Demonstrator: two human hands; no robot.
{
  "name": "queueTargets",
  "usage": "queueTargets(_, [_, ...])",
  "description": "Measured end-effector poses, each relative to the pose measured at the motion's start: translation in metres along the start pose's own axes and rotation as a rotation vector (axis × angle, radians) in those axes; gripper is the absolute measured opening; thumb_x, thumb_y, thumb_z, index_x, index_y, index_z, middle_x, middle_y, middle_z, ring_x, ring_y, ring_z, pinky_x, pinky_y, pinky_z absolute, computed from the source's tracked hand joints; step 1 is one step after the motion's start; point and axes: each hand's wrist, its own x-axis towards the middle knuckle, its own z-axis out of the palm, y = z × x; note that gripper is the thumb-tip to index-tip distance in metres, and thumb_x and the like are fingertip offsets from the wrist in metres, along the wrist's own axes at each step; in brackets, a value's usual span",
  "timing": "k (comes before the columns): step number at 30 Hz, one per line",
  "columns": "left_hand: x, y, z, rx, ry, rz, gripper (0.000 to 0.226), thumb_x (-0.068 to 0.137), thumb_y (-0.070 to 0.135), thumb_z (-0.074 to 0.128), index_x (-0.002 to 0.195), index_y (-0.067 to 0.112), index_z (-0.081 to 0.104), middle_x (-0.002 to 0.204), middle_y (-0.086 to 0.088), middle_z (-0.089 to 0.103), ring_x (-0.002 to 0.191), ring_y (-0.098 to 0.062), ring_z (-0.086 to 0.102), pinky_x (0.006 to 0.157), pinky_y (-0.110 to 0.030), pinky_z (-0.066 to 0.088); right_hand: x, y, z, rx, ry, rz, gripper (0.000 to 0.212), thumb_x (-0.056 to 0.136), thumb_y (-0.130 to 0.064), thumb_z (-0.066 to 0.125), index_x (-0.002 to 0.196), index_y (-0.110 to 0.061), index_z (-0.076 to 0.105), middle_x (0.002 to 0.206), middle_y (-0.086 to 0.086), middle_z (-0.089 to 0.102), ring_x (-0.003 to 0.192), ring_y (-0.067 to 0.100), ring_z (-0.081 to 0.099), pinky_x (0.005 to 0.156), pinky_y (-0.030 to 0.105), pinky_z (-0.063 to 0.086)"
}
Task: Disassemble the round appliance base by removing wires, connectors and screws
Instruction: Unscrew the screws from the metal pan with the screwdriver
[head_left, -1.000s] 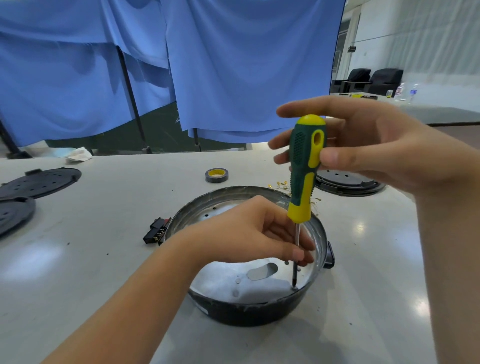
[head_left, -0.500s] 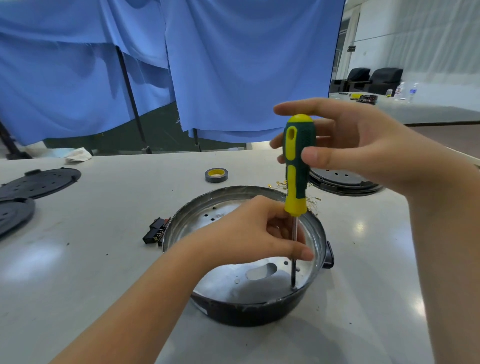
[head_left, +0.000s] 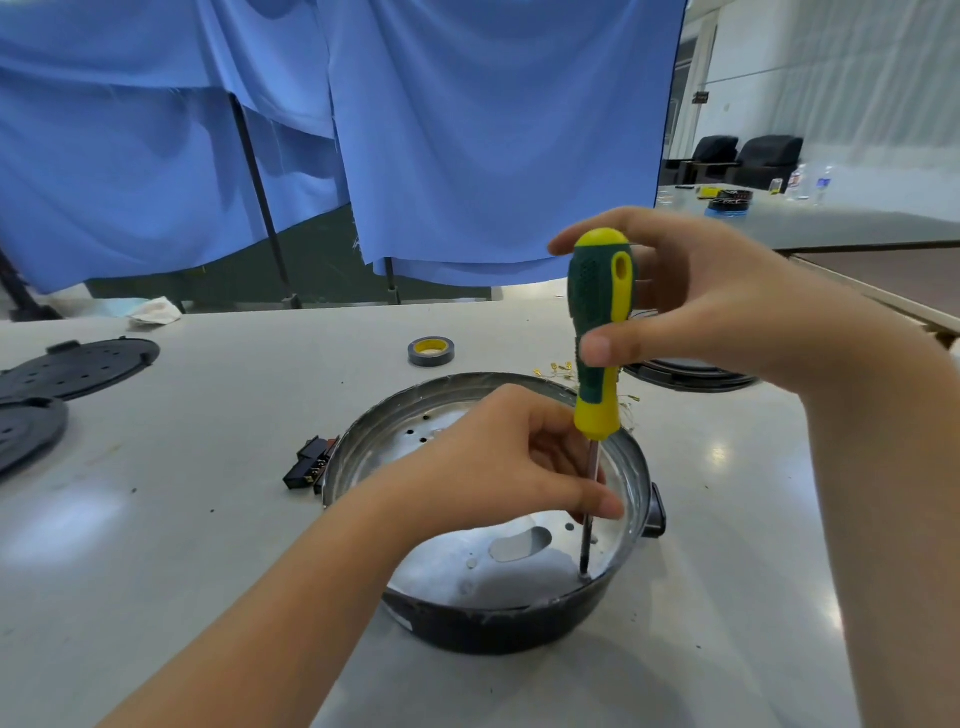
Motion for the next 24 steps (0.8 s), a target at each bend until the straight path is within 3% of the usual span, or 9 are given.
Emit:
queueTargets(4, [0.0,0.001,-0.002,-0.021,-0.027,-0.017,0.016,0.073,0.015,0.082,0.078,0.007,0.069,0.075,-0.008,0.074,0.066,-0.012,0.068,0.062,-0.015,0.05,-0.005,-0.001,-0.004,0.165,-0.101,-0.033,0.071,0.071,-0.009,0.074,0.135,-0.024,0.046,0.102,0.006,0.073,0.095,0.023,0.071,0.076,0.025,0.056])
queueTargets(8, [-0.004,0.0,-0.01,-0.119,-0.179,-0.044,0.021,0.081,0.001,0.072,0.101,0.008,0.07,0.098,-0.01,0.075,0.092,-0.02,0.072,0.083,-0.028,0.056,-0.008,0.0,-0.005,0.221,-0.193,-0.075,0.079,0.076,-0.005,0.064,0.145,-0.023,0.031,0.118,0.009,0.068,0.105,0.028,0.067,0.083,0.03,0.055])
queueTargets(10, [-0.005,0.0,-0.01,-0.134,-0.18,-0.039,0.021,0.082,-0.003,0.069,0.101,0.004,0.07,0.097,-0.013,0.075,0.091,-0.021,0.072,0.083,-0.028,0.056,-0.007,0.0,-0.005,0.215,-0.213,-0.081,0.08,0.076,-0.007,0.065,0.146,-0.024,0.03,0.122,0.009,0.066,0.108,0.028,0.065,0.084,0.031,0.054])
queueTargets(13, [-0.003,0.001,-0.007,-0.065,-0.118,-0.018,0.013,0.08,0.005,0.074,0.091,0.012,0.073,0.088,-0.008,0.076,0.084,-0.021,0.073,0.08,-0.027,0.057,-0.004,0.001,-0.004,0.178,-0.144,-0.042,0.084,0.066,-0.019,0.075,0.141,-0.028,0.039,0.111,0.002,0.069,0.103,0.024,0.068,0.08,0.029,0.056])
queueTargets(18, [-0.001,-0.001,-0.002,-0.013,-0.06,0.009,0.014,0.075,0.009,0.079,0.078,0.019,0.07,0.076,-0.003,0.075,0.073,-0.017,0.073,0.072,-0.022,0.056,0.002,0.006,-0.001,0.034,-0.011,0.027,0.081,0.052,-0.037,0.087,0.126,-0.036,0.053,0.079,-0.01,0.064,0.079,0.012,0.067,0.074,0.024,0.054])
queueTargets(21, [0.0,-0.002,-0.002,0.015,-0.044,0.016,0.012,0.074,0.012,0.081,0.077,0.015,0.069,0.076,-0.005,0.074,0.073,-0.021,0.072,0.072,-0.025,0.057,0.002,0.006,-0.002,0.084,-0.017,0.021,0.084,0.053,-0.026,0.086,0.129,-0.032,0.051,0.077,-0.009,0.07,0.076,0.01,0.069,0.068,0.018,0.053])
queueTargets(24, [0.0,-0.001,-0.002,0.033,-0.033,0.016,0.016,0.073,0.015,0.082,0.077,0.008,0.068,0.075,-0.008,0.073,0.07,-0.021,0.07,0.067,-0.025,0.057,-0.003,0.003,-0.004,0.193,-0.079,-0.013,0.088,0.062,-0.01,0.079,0.139,-0.027,0.041,0.093,0.004,0.074,0.089,0.021,0.072,0.072,0.024,0.056])
